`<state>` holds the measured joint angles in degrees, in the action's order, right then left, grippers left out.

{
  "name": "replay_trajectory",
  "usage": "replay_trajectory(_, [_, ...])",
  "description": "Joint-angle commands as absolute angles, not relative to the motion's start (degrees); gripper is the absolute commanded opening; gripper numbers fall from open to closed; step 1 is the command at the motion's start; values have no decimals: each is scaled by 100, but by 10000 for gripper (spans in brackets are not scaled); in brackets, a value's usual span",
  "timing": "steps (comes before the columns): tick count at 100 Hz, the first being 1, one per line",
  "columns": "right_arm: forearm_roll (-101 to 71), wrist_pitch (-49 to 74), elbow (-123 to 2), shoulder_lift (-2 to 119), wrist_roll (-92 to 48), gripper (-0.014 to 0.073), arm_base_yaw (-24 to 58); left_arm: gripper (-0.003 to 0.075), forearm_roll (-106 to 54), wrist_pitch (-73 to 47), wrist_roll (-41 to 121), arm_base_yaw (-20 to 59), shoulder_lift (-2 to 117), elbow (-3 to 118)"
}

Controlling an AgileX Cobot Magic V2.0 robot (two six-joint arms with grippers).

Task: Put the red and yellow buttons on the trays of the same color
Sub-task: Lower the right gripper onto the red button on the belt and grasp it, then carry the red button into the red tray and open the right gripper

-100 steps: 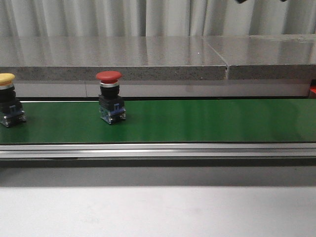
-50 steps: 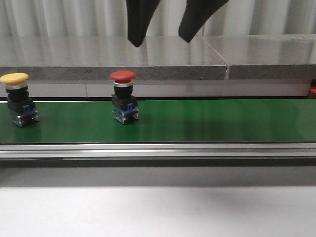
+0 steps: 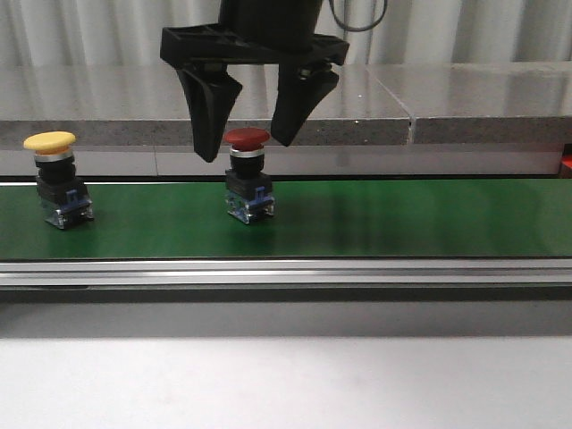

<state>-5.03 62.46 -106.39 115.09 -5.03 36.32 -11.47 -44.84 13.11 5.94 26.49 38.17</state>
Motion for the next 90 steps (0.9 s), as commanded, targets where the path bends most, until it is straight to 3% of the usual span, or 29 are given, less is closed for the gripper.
replay_trajectory(1, [-546, 6039, -10845, 11288, -581, 590, 3553, -21, -1284, -4107, 1304, 636, 2695, 3972])
replay_trajectory(7, [-546, 6086, -10845, 11334, -581, 512, 3518, -21, -1284, -4107, 1304, 636, 2695, 3972])
replay_trajectory(20, [-568, 6013, -10845, 11347, -581, 246, 3499, -21, -1284, -4107, 1304, 636, 2695, 3972])
replay_trajectory(27, [-572, 5957, -10845, 11320, -581, 165, 3499, -21, -1284, -4107, 1304, 636, 2695, 3972])
replay_trajectory(90, [444, 6339, -10827, 10463, 631, 152, 3321, -21, -1284, -4107, 1304, 636, 2695, 3972])
